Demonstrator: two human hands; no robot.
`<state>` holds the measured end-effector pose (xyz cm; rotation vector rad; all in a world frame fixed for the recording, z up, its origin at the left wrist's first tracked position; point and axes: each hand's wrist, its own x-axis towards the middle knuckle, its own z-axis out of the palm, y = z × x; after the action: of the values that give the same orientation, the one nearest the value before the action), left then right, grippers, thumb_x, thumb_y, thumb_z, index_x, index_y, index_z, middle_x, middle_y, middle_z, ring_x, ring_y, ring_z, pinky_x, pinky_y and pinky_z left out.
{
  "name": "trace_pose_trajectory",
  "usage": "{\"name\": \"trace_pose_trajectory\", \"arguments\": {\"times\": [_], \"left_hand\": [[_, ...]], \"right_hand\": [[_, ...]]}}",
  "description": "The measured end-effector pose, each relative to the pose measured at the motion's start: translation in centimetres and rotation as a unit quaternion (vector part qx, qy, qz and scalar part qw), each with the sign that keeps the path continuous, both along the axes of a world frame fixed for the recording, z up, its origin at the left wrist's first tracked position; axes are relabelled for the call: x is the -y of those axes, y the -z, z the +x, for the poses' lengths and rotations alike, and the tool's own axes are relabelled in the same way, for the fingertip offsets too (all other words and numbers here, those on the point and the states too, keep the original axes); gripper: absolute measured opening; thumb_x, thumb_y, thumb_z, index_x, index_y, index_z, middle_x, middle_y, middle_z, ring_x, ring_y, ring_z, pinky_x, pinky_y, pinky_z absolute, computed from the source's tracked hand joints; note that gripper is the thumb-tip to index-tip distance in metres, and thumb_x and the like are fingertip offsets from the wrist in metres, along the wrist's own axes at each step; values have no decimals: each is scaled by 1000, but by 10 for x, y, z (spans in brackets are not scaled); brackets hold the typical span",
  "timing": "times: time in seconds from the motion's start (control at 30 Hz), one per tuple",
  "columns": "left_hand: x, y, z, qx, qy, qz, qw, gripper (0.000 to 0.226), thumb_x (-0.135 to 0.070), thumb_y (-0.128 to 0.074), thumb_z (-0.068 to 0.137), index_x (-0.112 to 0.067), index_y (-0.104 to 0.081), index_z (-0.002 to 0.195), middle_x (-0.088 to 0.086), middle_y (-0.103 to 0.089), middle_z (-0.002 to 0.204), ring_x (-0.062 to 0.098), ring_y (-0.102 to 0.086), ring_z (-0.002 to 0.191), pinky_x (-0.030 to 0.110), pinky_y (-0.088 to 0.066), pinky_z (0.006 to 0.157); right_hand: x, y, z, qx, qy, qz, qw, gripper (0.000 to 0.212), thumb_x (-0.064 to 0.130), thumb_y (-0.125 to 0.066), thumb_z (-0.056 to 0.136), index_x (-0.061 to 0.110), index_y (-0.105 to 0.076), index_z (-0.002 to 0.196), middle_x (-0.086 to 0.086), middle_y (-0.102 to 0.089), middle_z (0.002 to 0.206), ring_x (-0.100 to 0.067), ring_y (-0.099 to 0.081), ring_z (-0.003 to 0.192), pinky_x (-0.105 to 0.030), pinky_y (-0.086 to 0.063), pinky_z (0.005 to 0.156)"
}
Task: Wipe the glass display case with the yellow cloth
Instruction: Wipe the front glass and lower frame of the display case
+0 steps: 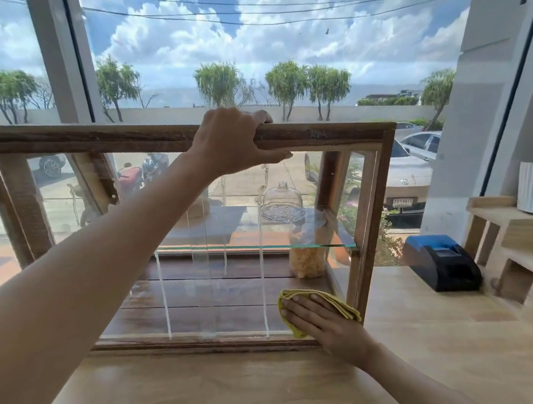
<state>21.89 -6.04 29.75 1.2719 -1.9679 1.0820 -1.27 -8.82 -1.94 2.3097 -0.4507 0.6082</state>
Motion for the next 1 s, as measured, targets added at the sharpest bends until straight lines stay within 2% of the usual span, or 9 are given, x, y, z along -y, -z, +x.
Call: {"name": "trace_pose_trajectory", "arguments": {"times": [0.1,0.23,0.33,0.4,0.47,0.53,0.6,0.8,1.0], "left_hand": [[-1,1,1,-17,-3,6,1000,74,-76,-49,72,-18,-63,115,2,-70,74,21,-65,70,30,-48,73],[-2,0,-1,-25,-9,10,1000,74,-76,-50,72,-18,-62,116,3,-71,75,22,-66,70,31,-50,74],[0,0,-1,-29,-17,12,999,75,-76,-49,72,-18,-61,118,4,-71,76,24,-66,71,33,-52,74],[-1,0,-2,-30,-19,9,999,75,-77,-49,72,-19,-61,118,5,-71,77,24,-66,72,33,-51,74],[-2,0,-2,-27,-19,6,999,76,-77,-49,72,-18,-61,118,5,-71,77,24,-67,72,32,-51,73],[-3,0,-2,-25,-19,7,999,76,-76,-49,72,-17,-61,117,6,-72,78,24,-67,72,32,-51,72],[-3,0,-3,-26,-22,8,999,76,-77,-48,72,-17,-61,117,5,-72,79,24,-67,73,32,-50,73],[0,0,-2,-29,-15,9,999,77,-78,-47,71,-19,-60,119,4,-72,82,23,-66,75,32,-49,75],[2,0,0,-28,-14,2,1000,75,-77,-48,71,-20,-61,118,4,-71,79,22,-66,74,31,-48,73]], "right_hand": [[-10,-13,2,35,-28,24,999,46,8,-34,101,11,-28,146,-6,-32,151,-23,-29,141,-40,-36,109],[-31,-42,8,159,-54,61,984,41,7,-37,101,8,-36,142,-9,-32,150,-28,-32,139,-45,-40,106],[-39,-82,12,277,-70,45,957,46,-5,-48,93,3,-39,138,-10,-34,149,-29,-35,138,-46,-38,108],[-34,-112,15,335,-73,19,939,40,2,-42,98,3,-38,138,-7,-33,149,-29,-33,139,-43,-33,112],[-24,-139,18,361,-51,-10,931,47,-4,-44,94,4,-34,140,-5,-30,150,-27,-29,141,-39,-29,114],[-9,-155,19,360,-16,-12,933,62,-10,-50,85,4,-30,142,-10,-30,150,-25,-24,143,-39,-23,117],[2,-161,22,348,28,5,937,66,-4,-47,83,4,-26,145,-12,-26,153,-25,-19,145,-41,-15,118],[14,-130,29,309,39,-7,950,58,15,-32,91,12,-22,148,1,-8,159,-25,-15,146,-45,-8,119],[13,-89,25,246,40,-15,968,51,22,-24,97,16,-25,148,1,-12,159,-23,-20,145,-46,-8,118]]}}
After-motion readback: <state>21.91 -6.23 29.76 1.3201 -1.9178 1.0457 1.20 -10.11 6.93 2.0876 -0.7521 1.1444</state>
